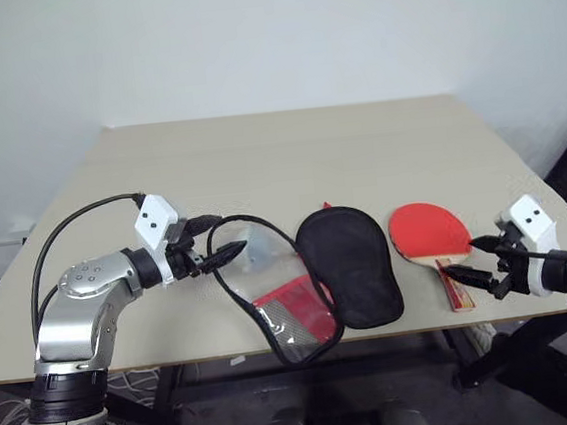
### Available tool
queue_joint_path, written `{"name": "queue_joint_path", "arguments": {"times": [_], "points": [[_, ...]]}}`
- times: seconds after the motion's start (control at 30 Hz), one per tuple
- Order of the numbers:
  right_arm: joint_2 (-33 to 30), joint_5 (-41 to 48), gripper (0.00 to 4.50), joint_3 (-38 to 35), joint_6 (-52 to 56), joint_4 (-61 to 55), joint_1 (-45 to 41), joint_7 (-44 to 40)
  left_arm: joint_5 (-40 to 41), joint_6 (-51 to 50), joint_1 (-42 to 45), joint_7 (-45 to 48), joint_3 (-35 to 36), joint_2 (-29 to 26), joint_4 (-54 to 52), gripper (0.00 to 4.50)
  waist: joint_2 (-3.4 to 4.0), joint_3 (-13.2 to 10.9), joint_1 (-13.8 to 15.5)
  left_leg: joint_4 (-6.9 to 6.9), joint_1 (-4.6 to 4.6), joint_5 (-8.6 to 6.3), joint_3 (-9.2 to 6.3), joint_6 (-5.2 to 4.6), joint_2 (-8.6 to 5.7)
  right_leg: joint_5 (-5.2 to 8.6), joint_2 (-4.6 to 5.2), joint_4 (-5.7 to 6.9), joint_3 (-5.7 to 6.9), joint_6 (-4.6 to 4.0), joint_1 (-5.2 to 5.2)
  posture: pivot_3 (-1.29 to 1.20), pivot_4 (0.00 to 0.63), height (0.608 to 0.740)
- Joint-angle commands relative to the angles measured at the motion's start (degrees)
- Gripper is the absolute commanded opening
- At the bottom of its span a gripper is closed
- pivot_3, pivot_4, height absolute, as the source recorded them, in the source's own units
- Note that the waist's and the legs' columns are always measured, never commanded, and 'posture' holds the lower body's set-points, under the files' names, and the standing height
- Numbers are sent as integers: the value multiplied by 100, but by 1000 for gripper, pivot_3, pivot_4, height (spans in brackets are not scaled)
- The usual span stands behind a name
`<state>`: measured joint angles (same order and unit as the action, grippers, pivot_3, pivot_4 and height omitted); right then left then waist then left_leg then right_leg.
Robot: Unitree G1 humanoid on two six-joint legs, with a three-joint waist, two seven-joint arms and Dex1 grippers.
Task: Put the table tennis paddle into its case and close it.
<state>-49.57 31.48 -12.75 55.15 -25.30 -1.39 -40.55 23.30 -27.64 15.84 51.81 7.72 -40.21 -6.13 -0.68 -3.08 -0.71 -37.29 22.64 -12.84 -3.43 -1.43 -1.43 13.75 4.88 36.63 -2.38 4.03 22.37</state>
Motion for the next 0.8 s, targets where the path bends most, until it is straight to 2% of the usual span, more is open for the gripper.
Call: {"name": "queue_joint_path", "arguments": {"times": [0.03,0.27,0.47,0.63,0.8], "points": [[-51,20,4500,-194,-111,-108,-122,21,18,165,87,7,54,-19,-91,3764,-1,0,2,0,0,0,-1,0,0,3,0,0,1,-6,-1,0,0,740],[8,93,4500,-192,-38,-175,-267,125,51,248,227,80,41,-8,108,3764,-1,0,4,1,0,0,-1,0,1,4,-1,0,2,-6,0,0,0,740],[134,157,4500,-316,293,-476,-333,529,-87,537,452,272,35,-78,626,3764,-1,0,47,0,0,0,-1,0,0,3,-2,1,4,-6,0,0,0,740],[570,396,4500,-317,995,-870,-470,1134,-87,874,454,304,264,-119,1153,3764,-2,1,67,0,0,0,-1,0,2,3,-3,2,3,-7,2,0,0,740],[1086,450,4500,-488,1555,-1103,-763,1780,-63,981,609,519,203,-143,1541,3764,-3,1,67,1,1,0,0,0,2,2,-2,3,1,-6,4,0,0,740]]}}
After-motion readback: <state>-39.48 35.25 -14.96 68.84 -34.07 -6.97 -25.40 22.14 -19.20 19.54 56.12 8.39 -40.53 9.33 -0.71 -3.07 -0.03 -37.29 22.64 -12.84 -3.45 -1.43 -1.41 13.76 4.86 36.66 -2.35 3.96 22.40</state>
